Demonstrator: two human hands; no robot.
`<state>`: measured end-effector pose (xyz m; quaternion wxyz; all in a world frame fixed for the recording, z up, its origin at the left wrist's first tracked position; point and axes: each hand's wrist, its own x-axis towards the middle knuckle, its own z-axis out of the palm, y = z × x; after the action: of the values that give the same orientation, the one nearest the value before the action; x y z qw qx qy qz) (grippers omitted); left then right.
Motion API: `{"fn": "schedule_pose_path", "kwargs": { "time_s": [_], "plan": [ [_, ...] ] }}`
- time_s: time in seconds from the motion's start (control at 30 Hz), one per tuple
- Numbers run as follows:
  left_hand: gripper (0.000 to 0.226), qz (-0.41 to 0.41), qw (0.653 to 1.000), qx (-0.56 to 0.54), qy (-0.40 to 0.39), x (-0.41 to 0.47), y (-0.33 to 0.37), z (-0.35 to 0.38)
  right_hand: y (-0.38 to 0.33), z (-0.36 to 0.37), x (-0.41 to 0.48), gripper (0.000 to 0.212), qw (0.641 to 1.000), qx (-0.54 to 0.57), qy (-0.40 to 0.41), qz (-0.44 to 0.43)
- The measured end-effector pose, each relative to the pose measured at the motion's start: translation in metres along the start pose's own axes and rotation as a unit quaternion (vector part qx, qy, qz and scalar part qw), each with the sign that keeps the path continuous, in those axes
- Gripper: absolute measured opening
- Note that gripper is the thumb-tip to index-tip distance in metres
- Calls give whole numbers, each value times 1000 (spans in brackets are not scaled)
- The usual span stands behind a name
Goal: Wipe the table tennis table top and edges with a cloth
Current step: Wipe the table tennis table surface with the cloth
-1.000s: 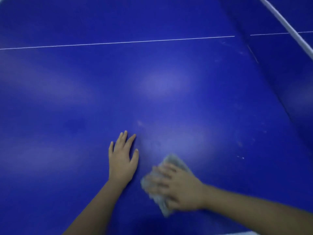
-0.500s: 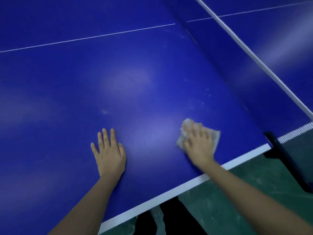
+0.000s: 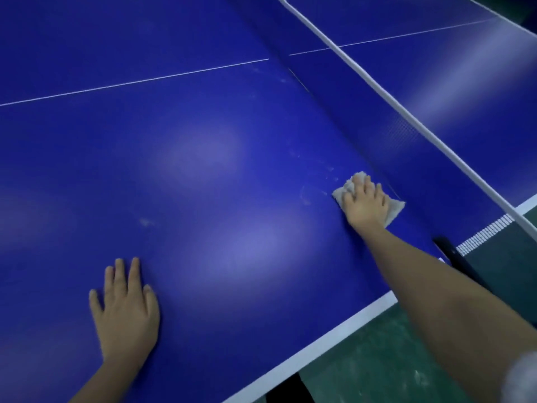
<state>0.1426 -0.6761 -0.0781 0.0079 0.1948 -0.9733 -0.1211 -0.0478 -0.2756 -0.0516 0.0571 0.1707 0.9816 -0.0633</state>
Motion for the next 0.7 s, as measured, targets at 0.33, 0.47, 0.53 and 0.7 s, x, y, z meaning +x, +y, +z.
{"fn": "schedule_pose_path", "kwargs": {
  "time_s": [0.33,0.47,0.53,0.7],
  "plan": [
    [64,-54,996,-65,32,41,5,-2,-107,33,-78,58,898,-25,-71,-434],
    [62,-85,994,-54,38,68,-16,17,-79,21,11,57,971,-59,7,-232],
    [60,-85,996,-31,15,74,-26,28,-74,10,58,55,994,-39,32,-99],
    [60,-120,992,-35,-22,76,-47,50,-147,12,91,56,984,-31,28,-172]
  ]
}}
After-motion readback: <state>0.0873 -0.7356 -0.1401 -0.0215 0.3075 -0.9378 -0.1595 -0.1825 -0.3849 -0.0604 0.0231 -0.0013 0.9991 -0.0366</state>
